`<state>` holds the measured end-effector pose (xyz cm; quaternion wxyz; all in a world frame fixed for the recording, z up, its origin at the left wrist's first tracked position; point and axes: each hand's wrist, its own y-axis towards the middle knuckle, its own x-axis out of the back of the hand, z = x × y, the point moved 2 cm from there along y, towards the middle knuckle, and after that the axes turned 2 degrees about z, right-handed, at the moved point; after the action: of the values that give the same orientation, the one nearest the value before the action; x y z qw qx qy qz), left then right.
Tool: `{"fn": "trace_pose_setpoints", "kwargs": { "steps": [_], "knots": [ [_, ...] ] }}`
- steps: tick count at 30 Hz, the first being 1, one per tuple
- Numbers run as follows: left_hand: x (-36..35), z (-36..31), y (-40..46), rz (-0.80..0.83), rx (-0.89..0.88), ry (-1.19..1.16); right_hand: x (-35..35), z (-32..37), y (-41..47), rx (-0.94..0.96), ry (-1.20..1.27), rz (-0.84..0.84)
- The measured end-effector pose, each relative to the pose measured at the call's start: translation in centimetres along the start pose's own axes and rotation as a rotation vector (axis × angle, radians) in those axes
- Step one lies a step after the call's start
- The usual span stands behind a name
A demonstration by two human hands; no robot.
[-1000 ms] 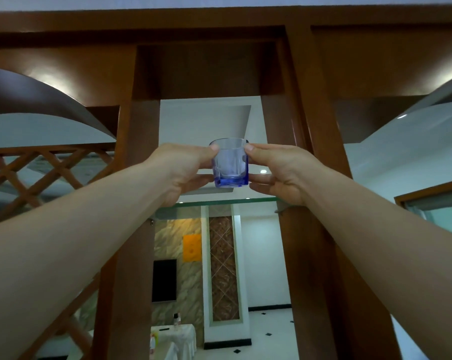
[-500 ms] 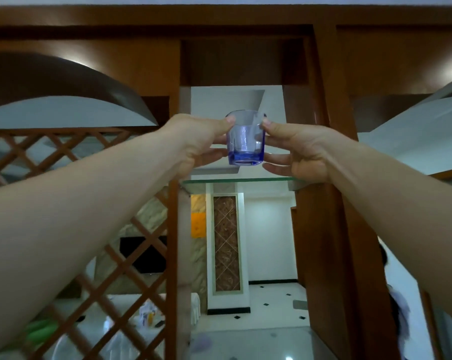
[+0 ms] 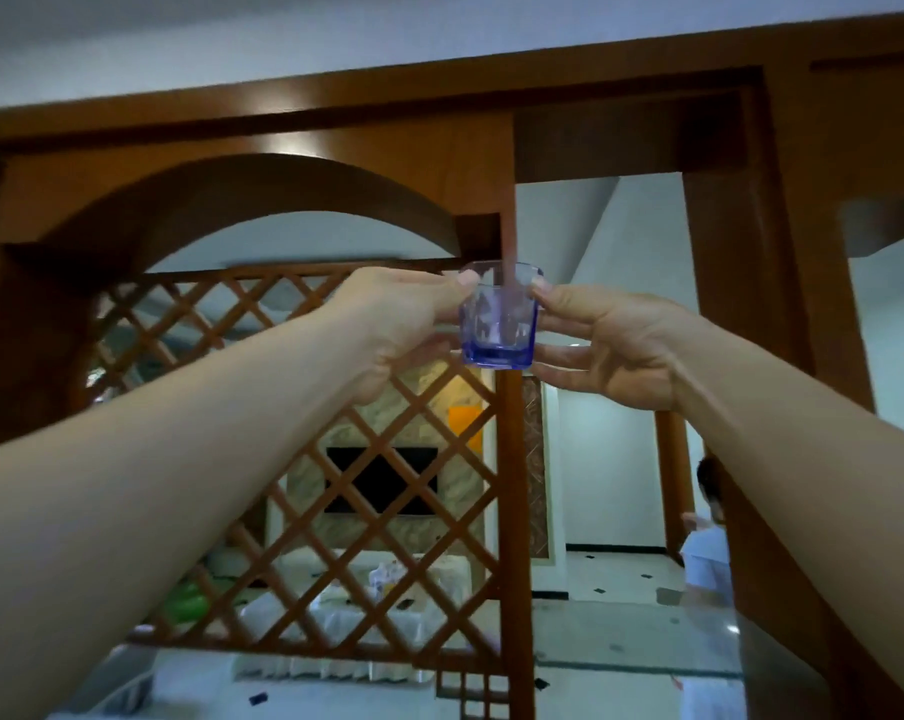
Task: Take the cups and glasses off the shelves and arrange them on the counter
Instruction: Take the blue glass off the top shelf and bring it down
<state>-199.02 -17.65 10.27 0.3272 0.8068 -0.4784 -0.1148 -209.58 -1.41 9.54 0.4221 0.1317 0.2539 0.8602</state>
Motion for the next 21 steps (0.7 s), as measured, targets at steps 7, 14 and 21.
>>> {"fn": "trace_pose_setpoints", "kwargs": {
  "steps": [7, 14, 21],
  "knots": [
    [3.9, 1.3, -3.6, -0.022, 0.017, 0.043, -3.3, -1.4, -1.8, 0.007, 0.018, 0.087],
    [4.7, 3.9, -9.6, -0.081, 0.061, 0.058, -4.5, -5.7, -4.2, -0.020, 0.059, 0.199],
    [1.5, 8.9, -14.8, -0.086, 0.132, 0.039, -2.1, -11.9, -9.1, -0.044, 0.034, 0.239]
  ]
}}
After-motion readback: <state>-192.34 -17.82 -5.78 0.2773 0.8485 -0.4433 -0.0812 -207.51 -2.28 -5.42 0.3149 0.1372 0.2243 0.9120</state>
